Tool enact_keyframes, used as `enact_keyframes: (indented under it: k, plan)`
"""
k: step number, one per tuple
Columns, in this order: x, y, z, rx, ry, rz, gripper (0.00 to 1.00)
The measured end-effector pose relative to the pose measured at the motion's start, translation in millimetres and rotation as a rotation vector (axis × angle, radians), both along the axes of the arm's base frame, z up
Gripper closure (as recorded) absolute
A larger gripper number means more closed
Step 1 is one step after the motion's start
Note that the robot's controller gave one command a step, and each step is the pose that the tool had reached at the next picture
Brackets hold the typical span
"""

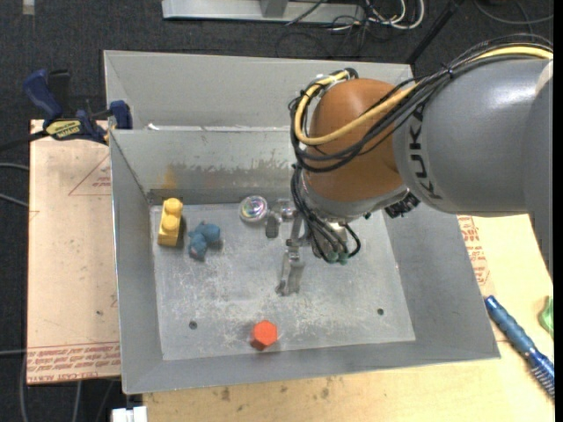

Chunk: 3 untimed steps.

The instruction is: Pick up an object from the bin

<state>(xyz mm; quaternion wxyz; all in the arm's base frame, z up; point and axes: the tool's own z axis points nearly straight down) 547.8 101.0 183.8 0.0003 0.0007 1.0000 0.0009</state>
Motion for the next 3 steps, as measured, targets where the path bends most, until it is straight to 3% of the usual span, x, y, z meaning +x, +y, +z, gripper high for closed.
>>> enact_keyframes:
  k: [1, 2, 3]
  plan:
    - [39.6, 68, -78, 0.001, 0.004, -0.221, 0.00]
    - [88.4, 66, -116, 0.000, -0.002, -0.246, 0.00]
    - [88.0, 66, -113, 0.000, -0.002, -0.246, 1.00]
